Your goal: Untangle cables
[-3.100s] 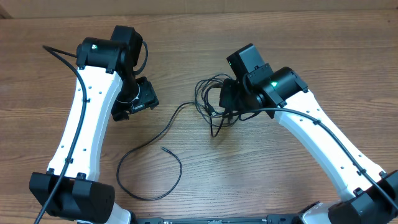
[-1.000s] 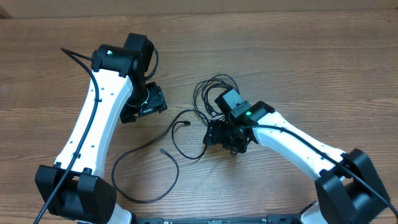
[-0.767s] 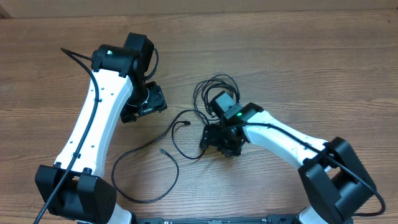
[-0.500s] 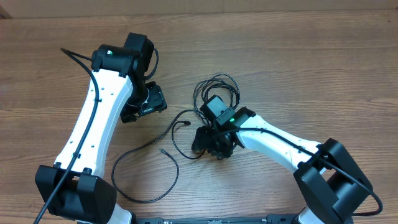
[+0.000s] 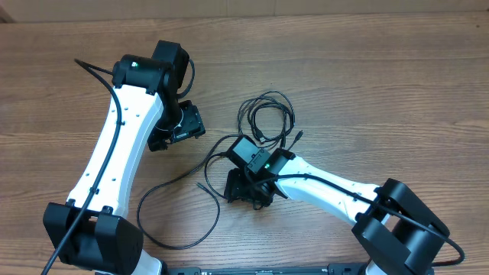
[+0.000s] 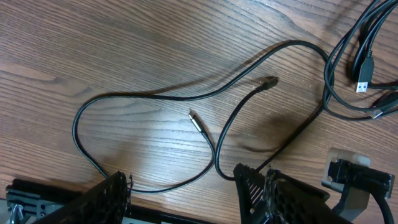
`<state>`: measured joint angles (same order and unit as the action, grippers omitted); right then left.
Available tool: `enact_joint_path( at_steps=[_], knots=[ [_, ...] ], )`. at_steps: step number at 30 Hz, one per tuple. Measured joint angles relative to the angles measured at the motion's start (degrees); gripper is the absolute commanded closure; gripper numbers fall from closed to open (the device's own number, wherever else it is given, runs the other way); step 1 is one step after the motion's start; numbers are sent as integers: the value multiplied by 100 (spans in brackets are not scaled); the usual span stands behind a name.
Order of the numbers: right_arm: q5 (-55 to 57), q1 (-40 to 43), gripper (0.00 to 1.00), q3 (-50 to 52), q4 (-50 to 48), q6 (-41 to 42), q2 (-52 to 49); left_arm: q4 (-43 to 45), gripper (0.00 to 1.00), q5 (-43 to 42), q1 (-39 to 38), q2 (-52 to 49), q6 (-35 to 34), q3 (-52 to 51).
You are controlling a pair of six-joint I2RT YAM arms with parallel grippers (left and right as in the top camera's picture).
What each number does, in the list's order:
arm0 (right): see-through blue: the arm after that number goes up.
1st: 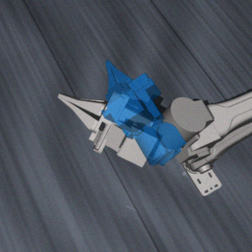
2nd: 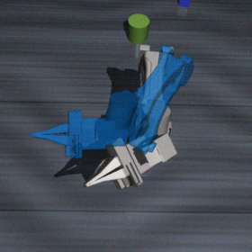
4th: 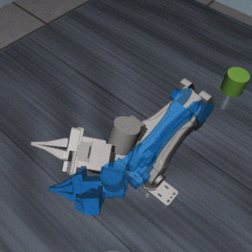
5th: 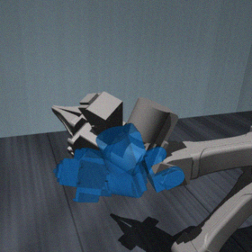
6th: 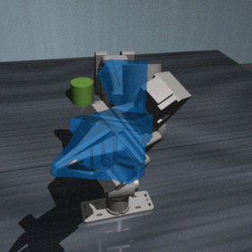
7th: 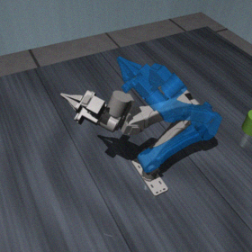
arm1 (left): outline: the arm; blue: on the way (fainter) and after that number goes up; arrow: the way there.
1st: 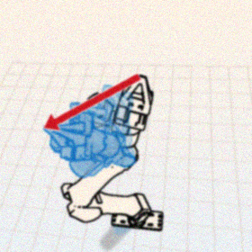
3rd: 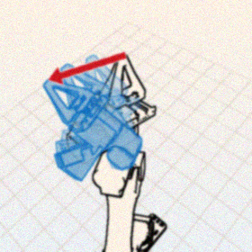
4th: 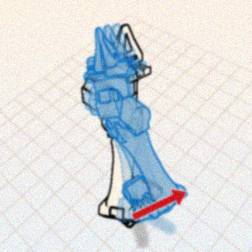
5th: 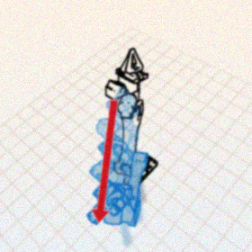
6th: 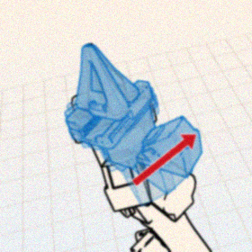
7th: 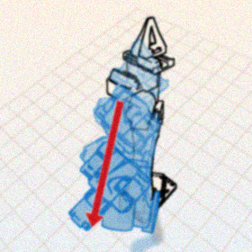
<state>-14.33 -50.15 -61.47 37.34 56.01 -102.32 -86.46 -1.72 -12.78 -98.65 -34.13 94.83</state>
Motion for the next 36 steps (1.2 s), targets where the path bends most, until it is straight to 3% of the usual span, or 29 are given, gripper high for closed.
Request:
enact_joint_path(
  at_steps=[6, 8, 17, 25, 26, 27, 28, 29, 31, 33, 36],
  knots=[
    [120, -24, 41, 0, 9, 96, -28, -13, 28, 0, 0, 0, 0, 0],
    [138, -76, 46, 0, -7, 96, -31, -13, 28, 0, 0, 0, 0, 0],
    [166, -376, 96, 4, -369, 101, -35, -13, 27, 0, 0, 0, 0, 0],
    [81, -374, 96, -66, -74, -411, -42, -11, 27, 0, 0, 0, 0, 0],
    [90, -374, 94, -146, 136, -474, -50, -11, 27, 0, 0, 0, 2, 0],
    [116, -374, 83, -232, 310, -518, -55, -11, 27, 0, 0, 0, 2, 0],
    [140, -374, 67, -317, 459, -540, -55, -9, 27, 0, 0, 0, 4, 0],
    [195, -374, 46, -452, 647, -616, -55, -11, 27, 0, 0, 0, 7, 0],
    [323, -374, 22, -616, 852, -597, -55, -11, 27, 0, 0, 0, 26, 0],
    [431, -374, 15, -691, 876, -599, -55, -11, 27, 0, 0, 0, 63, 0],
    [522, -374, 14, -688, 844, -601, -57, -13, 27, 0, 0, 0, 129, 0]
  ],
)
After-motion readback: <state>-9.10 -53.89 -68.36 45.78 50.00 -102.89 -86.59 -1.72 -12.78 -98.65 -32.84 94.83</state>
